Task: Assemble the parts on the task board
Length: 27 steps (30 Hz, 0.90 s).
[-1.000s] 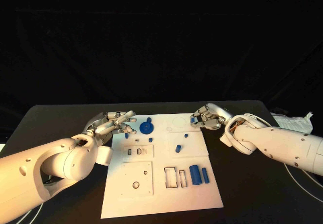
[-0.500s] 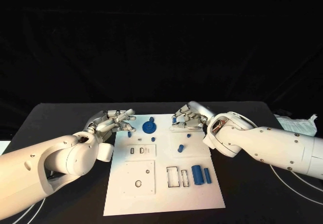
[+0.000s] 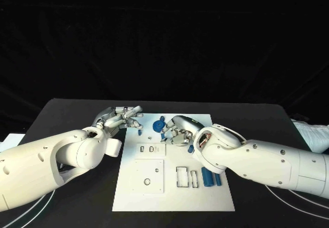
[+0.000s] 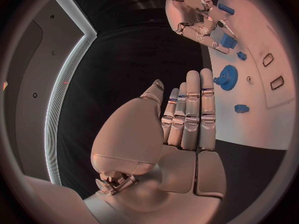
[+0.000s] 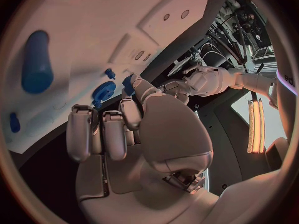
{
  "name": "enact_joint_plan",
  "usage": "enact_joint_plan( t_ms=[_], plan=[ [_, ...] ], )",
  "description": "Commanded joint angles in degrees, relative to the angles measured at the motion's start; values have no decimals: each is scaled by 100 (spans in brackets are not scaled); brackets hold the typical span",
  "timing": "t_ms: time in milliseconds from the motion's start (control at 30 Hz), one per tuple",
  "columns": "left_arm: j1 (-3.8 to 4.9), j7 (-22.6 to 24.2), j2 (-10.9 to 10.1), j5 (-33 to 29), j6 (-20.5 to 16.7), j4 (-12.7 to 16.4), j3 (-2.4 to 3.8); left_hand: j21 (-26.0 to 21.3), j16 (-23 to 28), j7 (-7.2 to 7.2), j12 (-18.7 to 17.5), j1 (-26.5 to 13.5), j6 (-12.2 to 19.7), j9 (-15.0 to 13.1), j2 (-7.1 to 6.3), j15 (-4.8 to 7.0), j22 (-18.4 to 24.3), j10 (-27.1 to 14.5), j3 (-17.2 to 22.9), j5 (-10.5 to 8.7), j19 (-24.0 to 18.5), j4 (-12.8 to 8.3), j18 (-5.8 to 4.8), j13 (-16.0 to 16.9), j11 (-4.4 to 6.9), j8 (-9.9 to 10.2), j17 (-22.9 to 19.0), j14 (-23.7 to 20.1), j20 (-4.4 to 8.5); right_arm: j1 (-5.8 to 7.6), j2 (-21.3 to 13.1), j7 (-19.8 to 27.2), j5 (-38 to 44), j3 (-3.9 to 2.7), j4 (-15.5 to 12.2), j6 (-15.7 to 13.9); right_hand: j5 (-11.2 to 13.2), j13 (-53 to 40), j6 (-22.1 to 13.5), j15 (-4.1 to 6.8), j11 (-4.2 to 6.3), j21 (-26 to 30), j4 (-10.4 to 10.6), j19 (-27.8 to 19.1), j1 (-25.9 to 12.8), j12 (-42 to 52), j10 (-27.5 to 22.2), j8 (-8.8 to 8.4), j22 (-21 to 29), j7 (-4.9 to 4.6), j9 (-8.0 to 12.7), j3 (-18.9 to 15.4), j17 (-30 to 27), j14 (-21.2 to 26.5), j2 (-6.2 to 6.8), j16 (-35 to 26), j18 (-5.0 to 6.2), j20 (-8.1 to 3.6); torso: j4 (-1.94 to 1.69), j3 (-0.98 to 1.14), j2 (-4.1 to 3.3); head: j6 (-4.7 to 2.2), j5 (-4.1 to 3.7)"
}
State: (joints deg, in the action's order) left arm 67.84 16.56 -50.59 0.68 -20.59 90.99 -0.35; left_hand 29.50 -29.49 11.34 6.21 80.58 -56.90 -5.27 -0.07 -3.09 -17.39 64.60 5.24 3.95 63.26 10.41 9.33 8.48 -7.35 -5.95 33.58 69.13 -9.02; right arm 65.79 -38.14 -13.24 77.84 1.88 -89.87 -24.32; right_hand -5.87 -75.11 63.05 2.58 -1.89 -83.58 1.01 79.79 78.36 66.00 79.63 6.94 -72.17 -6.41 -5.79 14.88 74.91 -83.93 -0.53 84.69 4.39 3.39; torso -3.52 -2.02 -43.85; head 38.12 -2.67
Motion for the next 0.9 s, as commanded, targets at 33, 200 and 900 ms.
enact_joint_plan(
  t_ms=[33, 200, 900],
  plan=[
    [3, 76, 16, 12, 106, 5, 3, 28, 34, 3, -11, 66, 29, -8, -14, 6, -9, -38, 3, -16, -56, -25, 104, 7, 4, 6, 9, -25, 4, -46, 95, -310, 537, 7, 34, 207, -42, 111, 106, 31, 94, 37, -23, -47, 19, -32, 40, 28, 15, 70, -81, 22, 787, -439, -50, -26, -45, 11, -1, 2, -7, 24, 18],
    [3, 77, 33, 12, 116, 2, 3, 30, 36, 3, -10, 71, 28, -9, -14, 6, -11, -36, 6, -17, -58, -30, 104, 7, 4, 5, 10, -25, 4, -112, 235, -385, 692, 24, 70, 276, -48, 121, 110, 30, 92, 49, -26, -61, 1, -49, 31, 25, 40, 68, -83, 28, 769, -435, -42, -41, -41, 11, 4, 5, -6, 48, 55],
    [2, 66, 78, 11, 139, 1, 3, 30, 36, 3, -10, 71, 28, -9, -14, 6, -11, -36, 6, -17, -58, -30, 104, 7, 4, 5, 10, -25, 4, -186, 433, -518, 869, 60, 148, 598, -37, 144, 106, 26, 85, 81, -16, -93, -123, -94, 8, 1, 98, 60, -89, 30, 733, -428, 20, -74, -30, 13, 9, 7, -8, 96, 126]
  ],
)
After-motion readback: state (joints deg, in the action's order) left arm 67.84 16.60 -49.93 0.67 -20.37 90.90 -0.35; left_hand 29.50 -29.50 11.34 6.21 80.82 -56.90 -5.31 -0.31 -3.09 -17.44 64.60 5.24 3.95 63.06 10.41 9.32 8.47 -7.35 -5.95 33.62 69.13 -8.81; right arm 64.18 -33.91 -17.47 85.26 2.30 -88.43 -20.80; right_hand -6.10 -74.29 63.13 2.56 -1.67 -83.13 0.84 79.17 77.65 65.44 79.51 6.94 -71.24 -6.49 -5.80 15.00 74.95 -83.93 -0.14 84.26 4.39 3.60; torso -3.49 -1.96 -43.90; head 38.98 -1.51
